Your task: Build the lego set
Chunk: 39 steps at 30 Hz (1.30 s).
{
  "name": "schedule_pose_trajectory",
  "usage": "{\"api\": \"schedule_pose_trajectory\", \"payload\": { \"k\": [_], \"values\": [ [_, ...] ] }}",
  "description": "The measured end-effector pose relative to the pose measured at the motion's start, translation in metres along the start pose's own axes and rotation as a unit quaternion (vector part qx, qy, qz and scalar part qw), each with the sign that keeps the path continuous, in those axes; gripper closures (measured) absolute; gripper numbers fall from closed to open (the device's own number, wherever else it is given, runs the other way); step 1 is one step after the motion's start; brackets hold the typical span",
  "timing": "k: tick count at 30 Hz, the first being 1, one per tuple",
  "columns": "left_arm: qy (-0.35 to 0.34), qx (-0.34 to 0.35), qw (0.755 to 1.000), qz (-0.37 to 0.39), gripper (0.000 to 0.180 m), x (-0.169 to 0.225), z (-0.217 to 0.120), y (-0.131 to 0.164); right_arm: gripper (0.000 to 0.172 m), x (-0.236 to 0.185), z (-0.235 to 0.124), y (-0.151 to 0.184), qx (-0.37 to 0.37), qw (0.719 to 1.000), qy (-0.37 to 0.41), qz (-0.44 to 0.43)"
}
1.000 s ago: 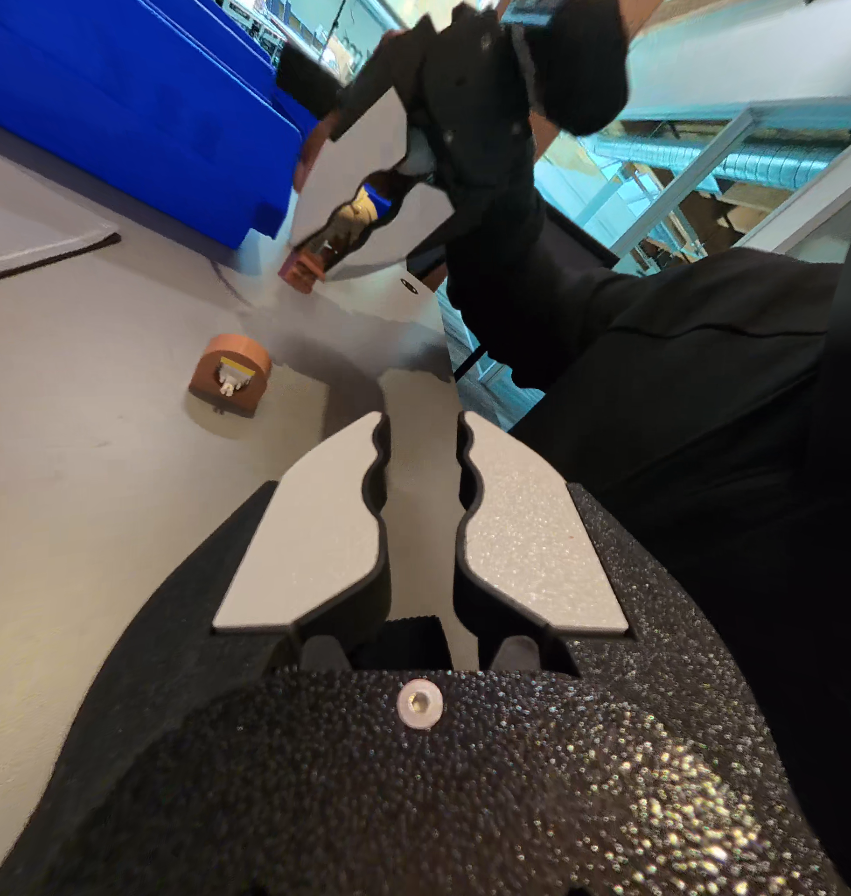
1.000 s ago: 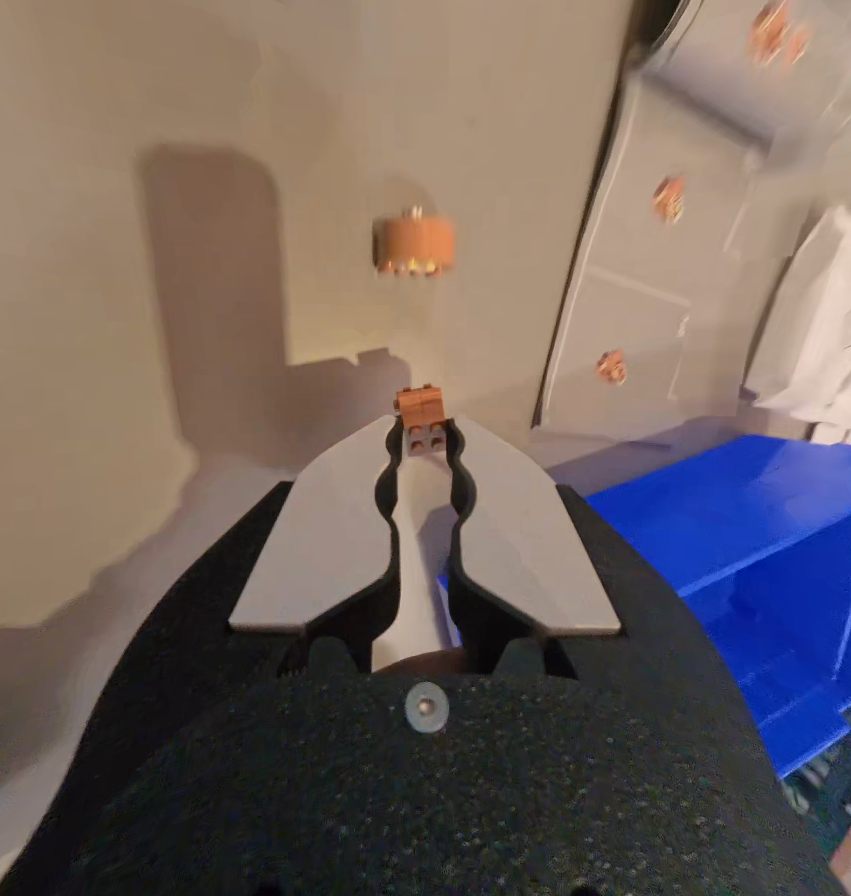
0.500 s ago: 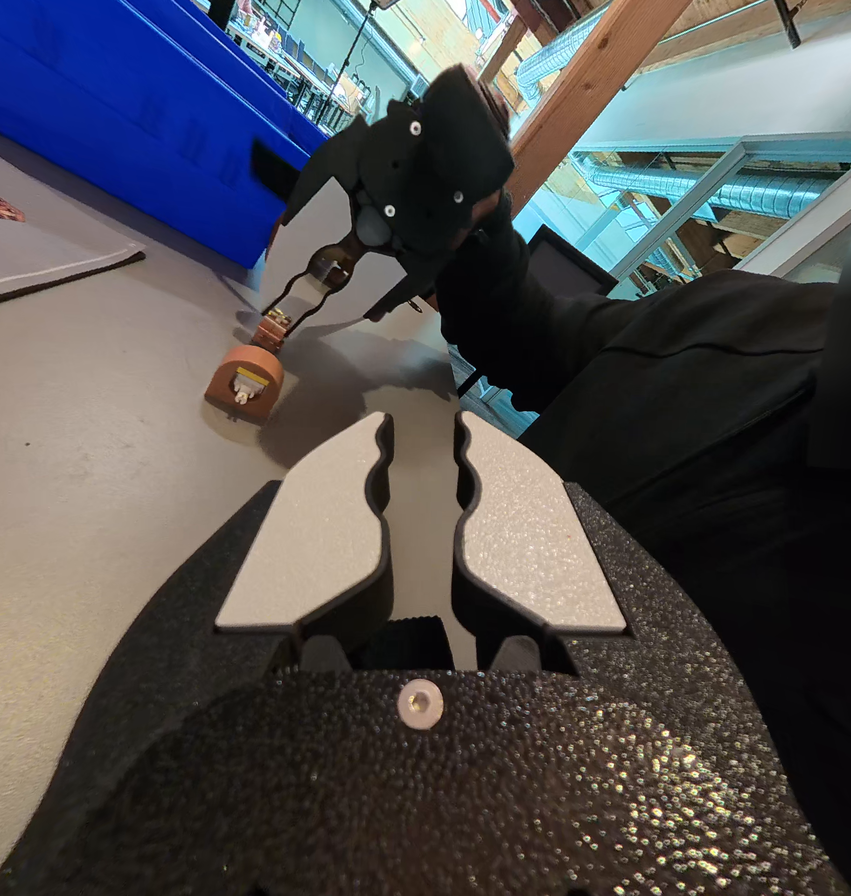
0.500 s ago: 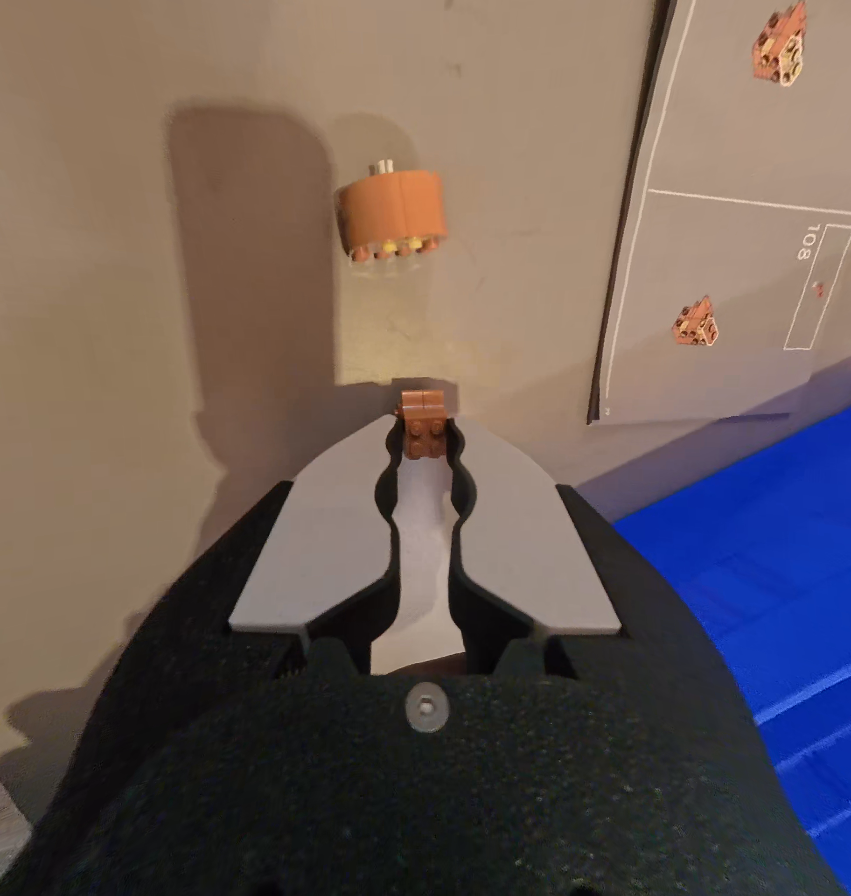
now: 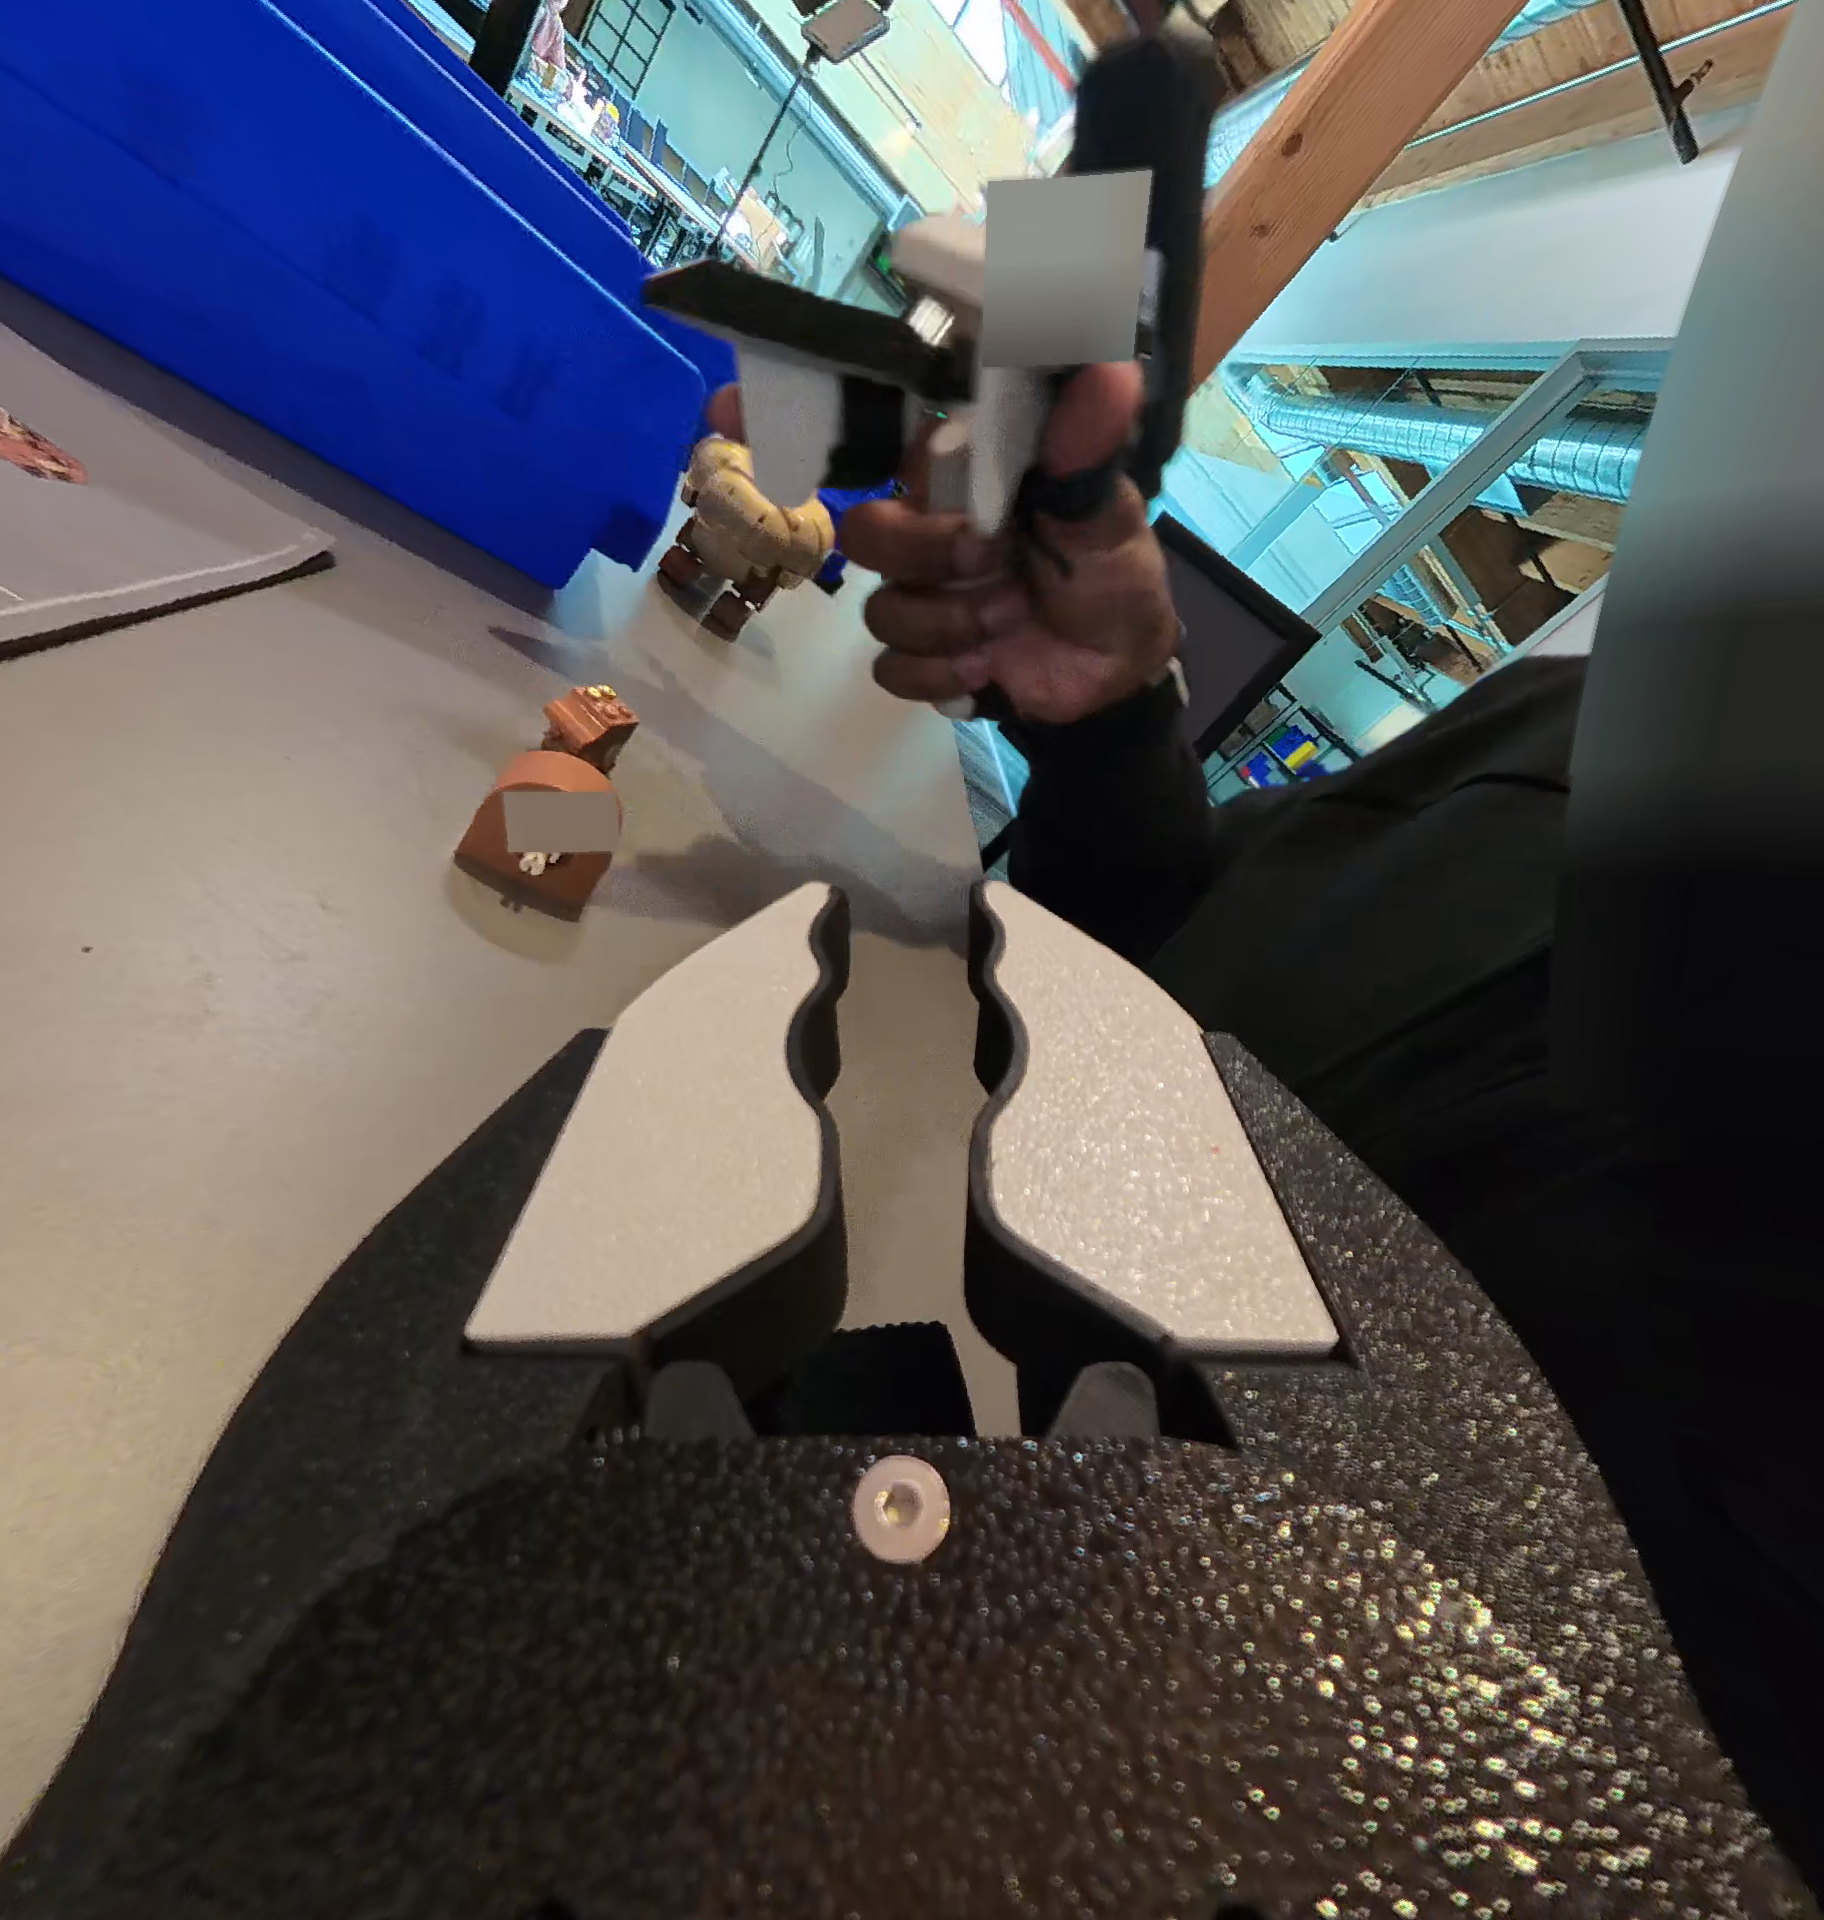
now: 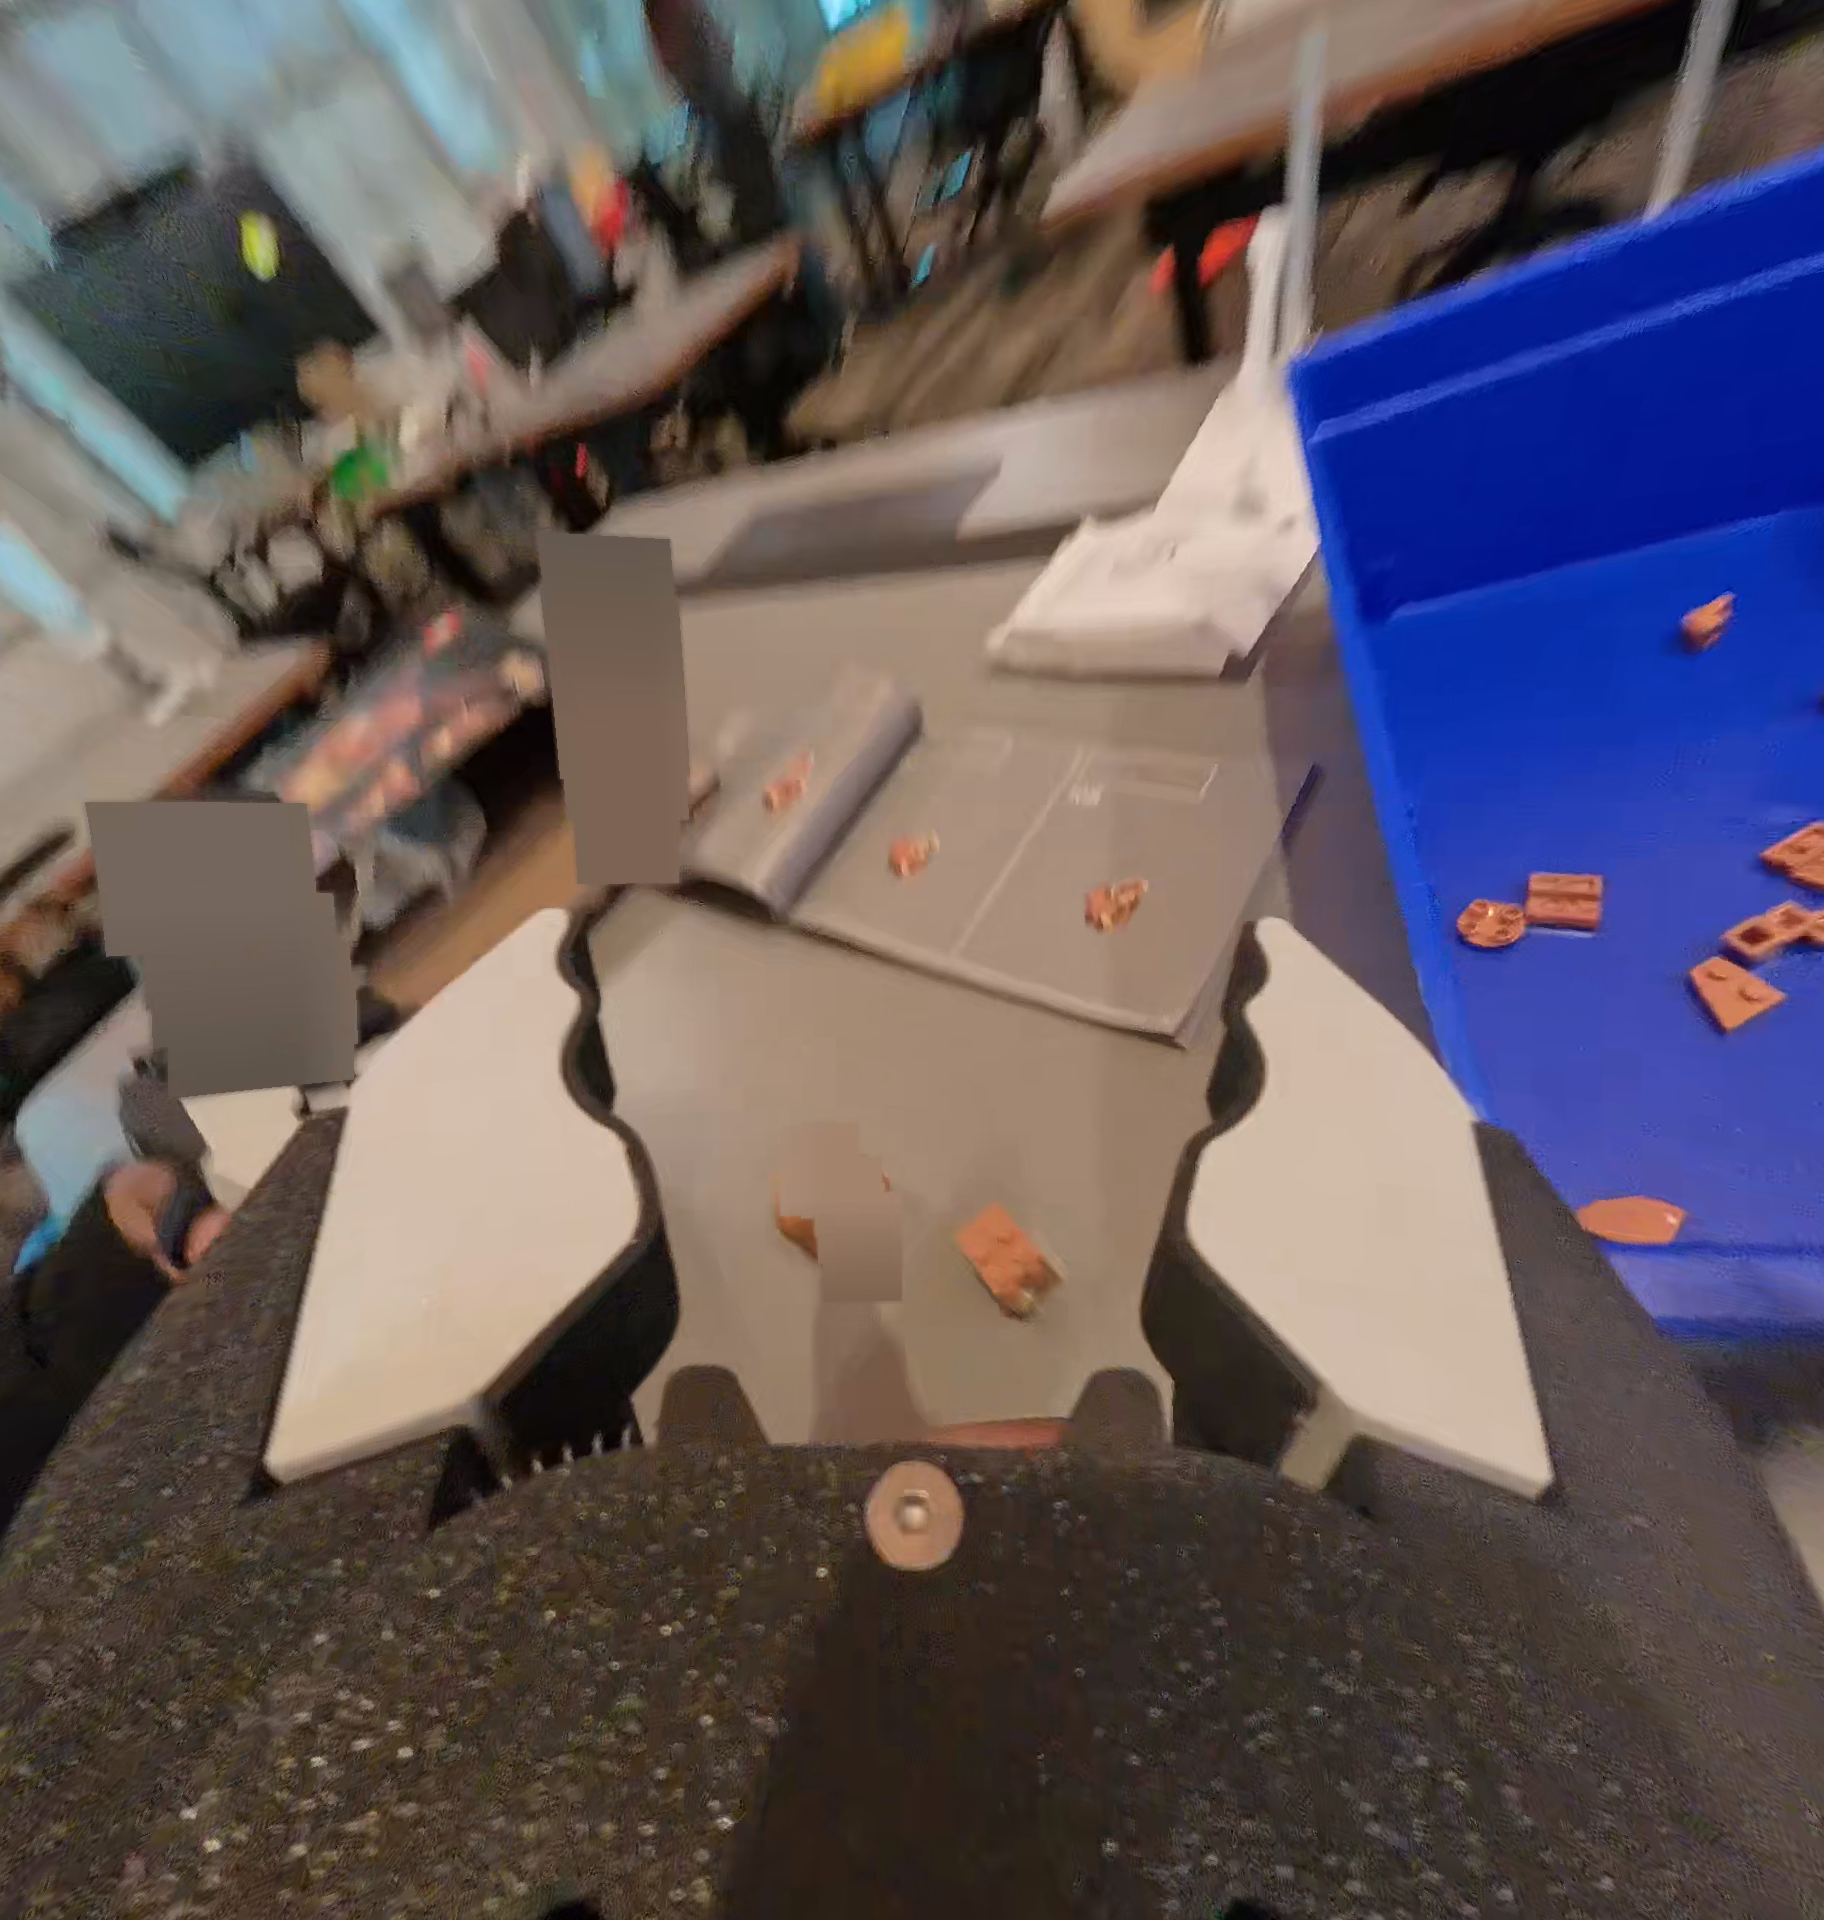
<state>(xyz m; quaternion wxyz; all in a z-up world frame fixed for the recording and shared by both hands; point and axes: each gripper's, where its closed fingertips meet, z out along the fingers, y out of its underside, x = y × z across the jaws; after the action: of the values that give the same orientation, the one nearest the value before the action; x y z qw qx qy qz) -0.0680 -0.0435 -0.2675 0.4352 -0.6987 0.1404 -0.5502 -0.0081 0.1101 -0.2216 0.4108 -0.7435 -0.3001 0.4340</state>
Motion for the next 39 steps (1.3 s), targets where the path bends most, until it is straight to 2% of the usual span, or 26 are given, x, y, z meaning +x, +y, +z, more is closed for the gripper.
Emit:
{"api": "schedule_pose_trajectory", "payload": {
  "k": [3, 5, 9, 14, 19, 23, 25, 28, 31, 35, 37, 39],
  "values": [
    [0.001, 0.008, 1.0, -0.006, 0.161, -0.001, 0.0, -0.003, 0.047, -0.025, -0.022, -0.021, 0.091, 0.995, 0.044, -0.007],
    [0.001, 0.012, 1.0, -0.01, 0.162, -0.002, -0.001, -0.005, 0.042, -0.045, -0.029, -0.025, 0.111, 0.992, 0.046, -0.025],
    [0.001, 0.023, 1.0, -0.013, 0.164, -0.003, -0.003, -0.008, 0.035, -0.077, -0.033, -0.016, 0.101, 0.992, 0.03, -0.066],
    [0.0, 0.032, 0.999, -0.02, 0.166, -0.005, -0.004, -0.01, 0.031, -0.099, -0.034, -0.014, 0.101, 0.992, 0.011, -0.069],
    [0.002, 0.045, 0.999, -0.029, 0.169, -0.006, -0.007, -0.014, 0.031, -0.111, -0.029, -0.018, 0.102, 0.994, -0.017, -0.043],
    [0.001, 0.051, 0.998, -0.03, 0.171, -0.006, -0.008, -0.015, 0.037, -0.105, -0.021, -0.017, 0.097, 0.995, -0.009, -0.036],
    [0.001, 0.051, 0.998, -0.027, 0.171, -0.006, -0.008, -0.015, 0.04, -0.092, -0.022, -0.019, 0.099, 0.994, 0.004, -0.044],
    [-0.003, 0.052, 0.998, -0.025, 0.171, -0.007, -0.008, -0.015, 0.057, -0.057, -0.037, -0.035, 0.118, 0.989, 0.035, -0.084],
    [-0.004, 0.043, 0.999, -0.019, 0.171, -0.006, -0.006, -0.012, 0.085, -0.007, -0.051, -0.05, 0.087, 0.98, 0.069, -0.168],
    [-0.011, 0.031, 0.999, 0.013, 0.171, -0.005, -0.003, -0.011, 0.118, 0.062, -0.06, -0.056, -0.036, 0.946, 0.078, -0.313],
    [-0.021, 0.03, 0.999, 0.037, 0.171, -0.008, -0.002, -0.013, 0.129, 0.096, -0.057, -0.05, -0.113, 0.916, 0.064, -0.379],
    [-0.032, 0.031, 0.997, 0.055, 0.171, -0.012, -0.001, -0.017, 0.136, 0.129, -0.053, -0.033, -0.215, 0.874, 0.034, -0.434]
  ]
}}
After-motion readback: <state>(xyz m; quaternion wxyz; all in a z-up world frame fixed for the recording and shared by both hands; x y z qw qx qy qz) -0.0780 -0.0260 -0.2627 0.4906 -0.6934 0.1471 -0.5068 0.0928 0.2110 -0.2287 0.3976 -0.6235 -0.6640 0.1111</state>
